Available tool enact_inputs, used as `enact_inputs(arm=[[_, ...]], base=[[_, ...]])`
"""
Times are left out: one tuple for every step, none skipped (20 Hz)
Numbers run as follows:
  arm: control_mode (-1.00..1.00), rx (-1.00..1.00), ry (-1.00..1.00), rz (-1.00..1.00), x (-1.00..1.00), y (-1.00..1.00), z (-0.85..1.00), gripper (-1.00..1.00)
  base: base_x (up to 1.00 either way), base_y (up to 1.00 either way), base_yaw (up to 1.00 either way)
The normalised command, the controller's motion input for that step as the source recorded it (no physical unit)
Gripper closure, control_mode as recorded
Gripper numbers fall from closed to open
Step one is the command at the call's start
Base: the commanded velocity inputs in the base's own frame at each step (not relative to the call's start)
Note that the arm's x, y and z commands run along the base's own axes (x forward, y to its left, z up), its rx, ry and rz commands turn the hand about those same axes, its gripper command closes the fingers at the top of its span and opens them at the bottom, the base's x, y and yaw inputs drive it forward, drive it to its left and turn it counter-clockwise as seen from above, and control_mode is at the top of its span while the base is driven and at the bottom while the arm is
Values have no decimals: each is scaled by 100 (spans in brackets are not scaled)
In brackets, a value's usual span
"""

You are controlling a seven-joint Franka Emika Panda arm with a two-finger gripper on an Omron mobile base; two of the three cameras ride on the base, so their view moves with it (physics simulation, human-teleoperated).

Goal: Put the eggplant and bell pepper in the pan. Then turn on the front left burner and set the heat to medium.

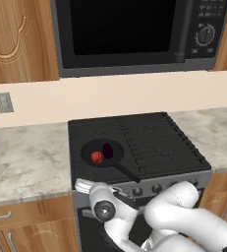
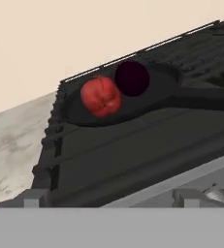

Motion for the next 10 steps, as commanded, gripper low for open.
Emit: enact_inputs(arm=[[-100, 9, -22, -16, -19, 10, -29, -100], [-100, 9, -24, -15, -21, 13, -26, -100], [-100, 10, -25, -14, -26, 14, -20, -100], [-100, 8, -23, -12, -29, 14, -17, -100], [-100, 5, -19, -10, -25, 4, -16, -100], [-100, 0, -13, -8, -24, 0, -12, -100], [-100, 0, -9, -7, -21, 0, -11, -100], [-100, 0, -5, -6, -16, 0, -8, -100], [-100, 0, -7, -2, -11, 0, -20, -100], [-100, 0, -4, 0, -7, 0, -24, -100]], base=[[0, 0, 0], [0, 0, 0], [0, 0, 0], [0, 0, 0], [0, 0, 0], [0, 0, 0], [0, 0, 0], [0, 0, 0], [0, 0, 0], [0, 0, 0]])
